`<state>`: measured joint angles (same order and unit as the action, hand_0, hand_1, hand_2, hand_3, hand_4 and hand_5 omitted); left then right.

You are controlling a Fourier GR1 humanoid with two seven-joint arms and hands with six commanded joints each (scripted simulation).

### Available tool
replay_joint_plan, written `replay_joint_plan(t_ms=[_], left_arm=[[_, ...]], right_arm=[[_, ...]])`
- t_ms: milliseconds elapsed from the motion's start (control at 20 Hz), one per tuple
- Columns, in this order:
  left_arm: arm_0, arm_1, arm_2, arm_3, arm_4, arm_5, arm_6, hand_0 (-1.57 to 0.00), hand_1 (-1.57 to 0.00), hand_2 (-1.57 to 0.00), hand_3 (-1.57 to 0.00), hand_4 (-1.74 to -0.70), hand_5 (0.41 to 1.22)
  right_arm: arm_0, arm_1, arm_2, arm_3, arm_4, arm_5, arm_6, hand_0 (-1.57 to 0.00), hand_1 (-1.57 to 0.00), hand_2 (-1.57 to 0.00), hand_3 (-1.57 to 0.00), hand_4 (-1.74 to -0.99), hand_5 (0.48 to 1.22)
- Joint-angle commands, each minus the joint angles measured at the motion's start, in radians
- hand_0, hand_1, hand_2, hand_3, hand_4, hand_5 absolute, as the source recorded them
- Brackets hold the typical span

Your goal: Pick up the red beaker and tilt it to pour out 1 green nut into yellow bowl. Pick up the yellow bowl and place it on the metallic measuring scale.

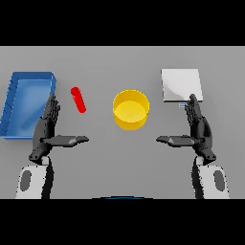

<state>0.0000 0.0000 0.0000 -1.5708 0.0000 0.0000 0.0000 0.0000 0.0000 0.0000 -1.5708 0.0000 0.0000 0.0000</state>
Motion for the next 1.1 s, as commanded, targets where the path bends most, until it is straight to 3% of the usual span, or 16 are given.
replay_joint_plan(t_ms=[0, 250, 300, 350, 450, 700, 750, 900, 1050], left_arm=[[0.001, 0.001, 0.001, -0.001, 0.001, 0.000, -0.001, 0.00, 0.00, 0.00, 0.00, -1.14, 0.660], [0.020, 0.007, 0.002, -0.015, 0.006, -0.006, -0.008, 0.00, 0.00, 0.00, 0.00, -1.14, 0.660], [0.061, 0.034, -0.044, -0.075, -0.051, -0.013, -0.034, 0.00, 0.00, 0.00, 0.00, -1.14, 0.660], [0.098, 0.057, -0.071, -0.129, -0.080, -0.025, -0.043, 0.00, 0.00, 0.00, 0.00, -1.14, 0.660], [0.135, 0.068, -0.106, -0.186, -0.117, -0.028, -0.005, 0.00, 0.00, 0.00, 0.00, -1.14, 0.662], [0.128, 0.091, -0.113, -0.208, -0.117, -0.047, 0.075, 0.00, 0.00, 0.00, 0.00, -1.14, 0.650], [0.110, 0.088, -0.114, -0.190, -0.120, -0.047, 0.087, 0.00, 0.00, 0.00, 0.00, -1.14, 0.649], [0.020, 0.075, -0.098, -0.078, -0.131, -0.036, 0.111, 0.00, 0.00, 0.00, 0.00, -1.14, 0.643], [-0.074, 0.089, -0.046, 0.063, -0.109, -0.045, 0.065, 0.00, 0.00, 0.00, 0.00, -1.18, 0.650]], right_arm=[[-0.003, 0.000, 0.000, 0.002, 0.000, -0.002, 0.002, 0.00, 0.00, 0.00, 0.00, -1.071, 0.578], [-0.031, 0.003, -0.007, 0.027, 0.002, -0.010, 0.012, 0.00, 0.00, 0.00, 0.00, -1.071, 0.578], [-0.001, -0.037, 0.040, -0.015, 0.114, -0.040, -0.065, 0.00, 0.00, 0.00, 0.00, -1.071, 0.578], [0.022, -0.050, 0.076, -0.038, 0.189, -0.061, -0.095, 0.00, 0.00, 0.00, 0.00, -1.072, 0.577], [0.041, -0.064, 0.116, -0.073, 0.276, -0.087, -0.095, 0.00, 0.00, 0.00, 0.00, -1.064, 0.577], [0.046, -0.072, 0.121, -0.099, 0.254, -0.054, -0.079, 0.00, 0.00, 0.00, 0.00, -1.131, 0.607], [0.059, -0.073, 0.121, -0.106, 0.245, -0.046, -0.098, 0.00, 0.00, 0.00, 0.00, -1.147, 0.614], [0.059, -0.067, 0.122, -0.110, 0.215, -0.021, -0.088, 0.00, 0.00, 0.00, 0.00, -1.189, 0.626], [0.046, -0.071, 0.106, -0.100, 0.200, -0.021, -0.093, 0.00, 0.00, 0.00, 0.00, -1.215, 0.628]])
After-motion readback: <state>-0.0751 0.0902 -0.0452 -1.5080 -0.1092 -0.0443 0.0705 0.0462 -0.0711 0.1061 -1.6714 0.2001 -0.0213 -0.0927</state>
